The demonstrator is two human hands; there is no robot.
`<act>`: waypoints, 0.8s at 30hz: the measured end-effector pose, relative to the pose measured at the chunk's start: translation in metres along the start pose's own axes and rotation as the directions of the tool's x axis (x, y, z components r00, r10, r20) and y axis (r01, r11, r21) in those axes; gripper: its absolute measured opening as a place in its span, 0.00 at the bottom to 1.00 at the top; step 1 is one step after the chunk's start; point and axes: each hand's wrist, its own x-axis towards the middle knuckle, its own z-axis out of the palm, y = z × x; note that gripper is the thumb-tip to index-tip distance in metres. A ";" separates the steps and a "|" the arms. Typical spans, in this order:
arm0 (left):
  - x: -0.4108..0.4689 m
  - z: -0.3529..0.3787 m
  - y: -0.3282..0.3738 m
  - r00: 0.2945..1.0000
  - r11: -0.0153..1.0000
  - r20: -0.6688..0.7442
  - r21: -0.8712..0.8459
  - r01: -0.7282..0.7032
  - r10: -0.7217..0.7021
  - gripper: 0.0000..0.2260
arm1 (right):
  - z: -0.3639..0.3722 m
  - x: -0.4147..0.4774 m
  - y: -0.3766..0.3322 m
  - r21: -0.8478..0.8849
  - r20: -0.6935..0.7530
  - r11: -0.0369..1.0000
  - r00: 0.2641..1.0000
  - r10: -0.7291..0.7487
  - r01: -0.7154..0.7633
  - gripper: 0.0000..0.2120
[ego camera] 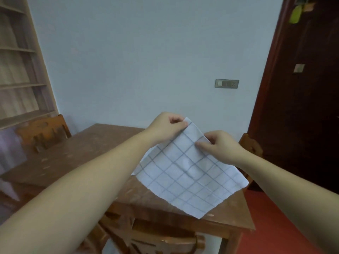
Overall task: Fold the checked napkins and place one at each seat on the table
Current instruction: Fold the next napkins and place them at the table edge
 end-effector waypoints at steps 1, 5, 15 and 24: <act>-0.010 0.001 0.007 1.000 1.000 -0.012 0.005 -0.019 0.019 0.09 | -0.003 -0.013 -0.005 0.009 0.003 1.000 1.000 0.008 -0.008 0.14; -0.043 -0.003 0.029 0.993 0.997 -0.094 0.047 -0.061 0.066 0.08 | -0.009 -0.061 -0.021 0.025 -0.001 0.999 0.999 0.046 -0.046 0.11; -0.092 -0.048 0.037 0.982 0.990 -0.146 0.090 -0.107 0.119 0.07 | 0.003 -0.101 -0.080 0.063 0.070 0.994 0.994 0.084 -0.088 0.12; -0.114 -0.123 -0.001 0.990 0.990 -0.032 0.038 -0.139 0.140 0.16 | 0.081 -0.058 -0.176 0.175 -0.070 0.982 0.994 0.084 -0.071 0.19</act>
